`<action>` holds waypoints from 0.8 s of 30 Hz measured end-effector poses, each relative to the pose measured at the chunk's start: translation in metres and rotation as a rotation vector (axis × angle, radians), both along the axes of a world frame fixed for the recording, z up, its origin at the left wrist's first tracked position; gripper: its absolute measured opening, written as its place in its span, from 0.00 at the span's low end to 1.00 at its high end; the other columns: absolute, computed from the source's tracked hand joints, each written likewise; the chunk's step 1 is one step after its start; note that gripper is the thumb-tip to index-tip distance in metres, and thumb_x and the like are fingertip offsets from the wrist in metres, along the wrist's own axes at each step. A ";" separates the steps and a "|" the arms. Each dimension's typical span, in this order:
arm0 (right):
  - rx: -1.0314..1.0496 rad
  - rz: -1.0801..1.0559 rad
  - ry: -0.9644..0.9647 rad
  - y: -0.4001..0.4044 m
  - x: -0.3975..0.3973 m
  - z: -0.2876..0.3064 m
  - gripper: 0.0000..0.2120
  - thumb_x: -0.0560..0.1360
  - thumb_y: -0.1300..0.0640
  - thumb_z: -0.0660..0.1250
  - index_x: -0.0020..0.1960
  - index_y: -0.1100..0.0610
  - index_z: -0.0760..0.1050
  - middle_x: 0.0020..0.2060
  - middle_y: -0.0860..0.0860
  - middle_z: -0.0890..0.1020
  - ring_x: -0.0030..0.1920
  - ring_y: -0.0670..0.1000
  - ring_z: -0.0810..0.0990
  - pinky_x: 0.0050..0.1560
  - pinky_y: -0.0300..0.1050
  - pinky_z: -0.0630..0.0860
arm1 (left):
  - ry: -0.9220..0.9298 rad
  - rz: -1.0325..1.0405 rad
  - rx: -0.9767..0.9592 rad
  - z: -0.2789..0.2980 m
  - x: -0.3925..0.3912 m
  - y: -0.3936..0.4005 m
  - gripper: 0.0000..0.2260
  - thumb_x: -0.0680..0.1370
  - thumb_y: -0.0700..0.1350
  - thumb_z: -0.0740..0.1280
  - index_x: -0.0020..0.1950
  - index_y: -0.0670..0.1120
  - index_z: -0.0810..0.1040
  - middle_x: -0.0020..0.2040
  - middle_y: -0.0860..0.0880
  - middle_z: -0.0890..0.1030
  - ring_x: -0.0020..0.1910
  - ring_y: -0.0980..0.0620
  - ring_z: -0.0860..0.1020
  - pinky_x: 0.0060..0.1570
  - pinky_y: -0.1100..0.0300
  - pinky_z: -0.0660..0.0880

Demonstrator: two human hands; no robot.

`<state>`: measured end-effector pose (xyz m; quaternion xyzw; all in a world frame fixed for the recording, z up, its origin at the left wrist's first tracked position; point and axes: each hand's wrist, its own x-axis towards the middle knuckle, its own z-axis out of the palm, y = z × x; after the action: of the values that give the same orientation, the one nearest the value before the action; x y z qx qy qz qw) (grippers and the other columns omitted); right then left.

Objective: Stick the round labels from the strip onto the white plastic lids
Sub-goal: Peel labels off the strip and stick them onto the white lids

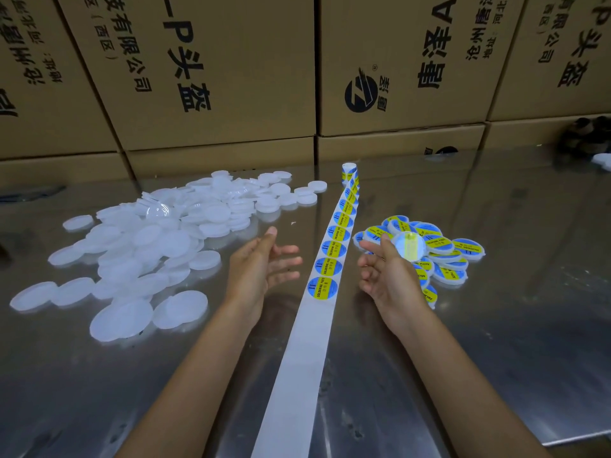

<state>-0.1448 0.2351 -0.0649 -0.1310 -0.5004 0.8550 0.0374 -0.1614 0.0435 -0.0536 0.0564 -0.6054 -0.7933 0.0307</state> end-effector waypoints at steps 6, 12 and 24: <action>-0.004 0.022 0.015 -0.001 0.001 0.001 0.20 0.84 0.47 0.55 0.50 0.60 0.79 0.27 0.50 0.74 0.23 0.45 0.67 0.23 0.37 0.64 | 0.134 0.214 -1.205 -0.009 -0.010 -0.022 0.12 0.80 0.40 0.64 0.62 0.45 0.77 0.61 0.44 0.80 0.66 0.41 0.74 0.65 0.47 0.71; 0.071 0.052 0.021 -0.005 0.001 0.001 0.19 0.84 0.49 0.55 0.47 0.60 0.78 0.25 0.51 0.74 0.22 0.45 0.69 0.21 0.37 0.65 | -0.237 0.232 -1.721 -0.011 -0.012 -0.063 0.24 0.82 0.49 0.60 0.77 0.41 0.65 0.80 0.38 0.58 0.80 0.39 0.50 0.78 0.43 0.46; 0.121 0.049 0.015 -0.007 0.000 0.001 0.19 0.84 0.51 0.57 0.43 0.61 0.78 0.24 0.52 0.75 0.22 0.47 0.69 0.22 0.37 0.65 | 0.132 0.200 -1.585 -0.016 -0.021 -0.065 0.16 0.85 0.46 0.56 0.67 0.43 0.78 0.72 0.40 0.73 0.75 0.40 0.64 0.75 0.46 0.54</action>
<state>-0.1453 0.2284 -0.0643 -0.1098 -0.5540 0.8248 0.0280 -0.1828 -0.0218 -0.0692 0.0247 -0.9778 -0.1224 0.1685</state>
